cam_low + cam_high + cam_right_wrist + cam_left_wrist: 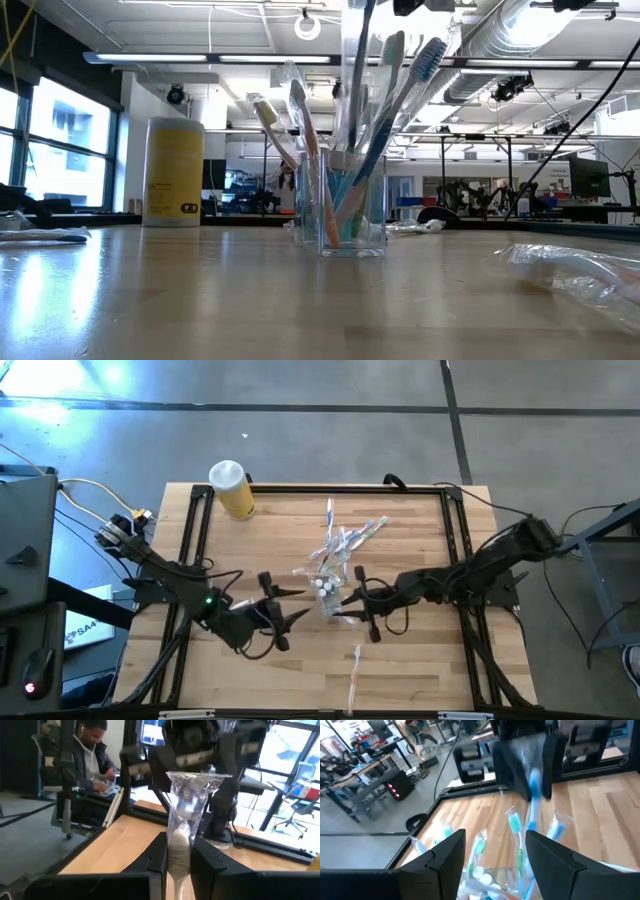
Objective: Pick & Place toothbrushing station
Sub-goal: Put the blue toothbrush into the transparent organizer
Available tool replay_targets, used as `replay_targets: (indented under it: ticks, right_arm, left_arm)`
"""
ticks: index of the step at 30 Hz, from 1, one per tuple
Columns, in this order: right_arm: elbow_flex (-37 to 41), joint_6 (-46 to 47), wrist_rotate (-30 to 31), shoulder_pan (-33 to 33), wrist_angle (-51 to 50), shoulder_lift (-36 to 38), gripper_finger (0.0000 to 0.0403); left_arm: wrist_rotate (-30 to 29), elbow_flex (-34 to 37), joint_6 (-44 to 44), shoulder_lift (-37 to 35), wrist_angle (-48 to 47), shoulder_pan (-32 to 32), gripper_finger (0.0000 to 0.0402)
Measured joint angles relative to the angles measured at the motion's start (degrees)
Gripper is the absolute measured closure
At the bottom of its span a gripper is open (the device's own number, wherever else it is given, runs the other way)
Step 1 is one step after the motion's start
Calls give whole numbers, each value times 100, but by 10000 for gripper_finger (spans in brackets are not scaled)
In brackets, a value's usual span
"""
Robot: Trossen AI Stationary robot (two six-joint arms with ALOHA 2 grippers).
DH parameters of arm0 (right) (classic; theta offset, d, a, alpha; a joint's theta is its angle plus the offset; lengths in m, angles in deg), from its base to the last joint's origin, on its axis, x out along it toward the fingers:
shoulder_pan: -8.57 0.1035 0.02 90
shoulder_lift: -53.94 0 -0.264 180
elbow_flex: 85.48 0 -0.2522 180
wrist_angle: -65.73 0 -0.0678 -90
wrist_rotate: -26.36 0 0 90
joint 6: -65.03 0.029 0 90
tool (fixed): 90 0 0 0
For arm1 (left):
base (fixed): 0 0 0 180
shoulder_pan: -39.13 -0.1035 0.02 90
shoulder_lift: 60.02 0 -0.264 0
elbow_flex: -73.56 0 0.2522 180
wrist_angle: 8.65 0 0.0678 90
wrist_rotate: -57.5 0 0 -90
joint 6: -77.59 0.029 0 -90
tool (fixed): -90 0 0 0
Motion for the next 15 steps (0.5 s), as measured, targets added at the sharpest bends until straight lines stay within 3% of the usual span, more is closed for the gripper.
replay_targets:
  ticks: [15]
  right_arm:
    - [3,648,71,-444,102,-638,362]
  left_arm:
    - [-92,2,-1090,-7,-888,104,202]
